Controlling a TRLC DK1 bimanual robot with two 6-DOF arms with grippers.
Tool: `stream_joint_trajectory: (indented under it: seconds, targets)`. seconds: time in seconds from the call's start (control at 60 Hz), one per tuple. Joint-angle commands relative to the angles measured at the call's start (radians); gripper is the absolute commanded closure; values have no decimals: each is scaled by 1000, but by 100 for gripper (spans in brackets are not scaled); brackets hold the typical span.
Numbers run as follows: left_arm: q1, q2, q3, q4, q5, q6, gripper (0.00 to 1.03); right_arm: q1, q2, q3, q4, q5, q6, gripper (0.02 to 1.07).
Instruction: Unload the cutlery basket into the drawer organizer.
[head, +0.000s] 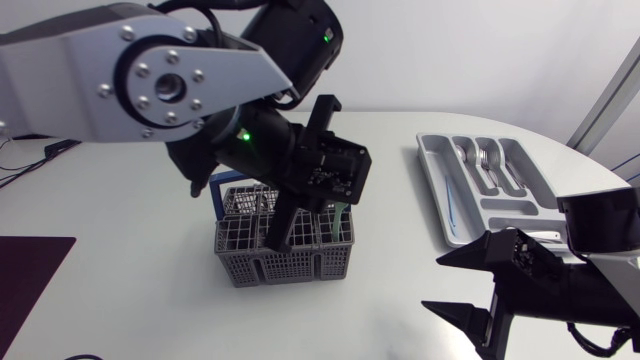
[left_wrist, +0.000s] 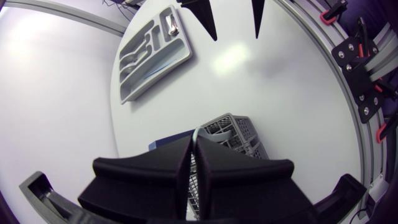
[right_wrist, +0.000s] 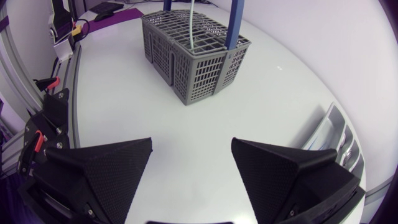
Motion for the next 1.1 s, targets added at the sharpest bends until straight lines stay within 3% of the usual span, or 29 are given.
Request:
stream_joint_trajectory:
  seconds: [0.0,0.25,0.633,0.833,1.083]
  targets:
    - [-7,-53,-42,15,-23,-24,100,9,-15,14,-21,0,5,15]
    - [-7,-167,-85,118,-43,-120,100,6,-58,51,-9,26,23,15]
    - [-13,-167,-99,222,-8,-446,100,15,-114,71,117,112,53,15]
    - [-13,-73,-36,225,47,-597,100,96,-124,62,235,228,77,15]
    - [4,22,37,271,84,-785,100,333,-68,30,432,492,105,16]
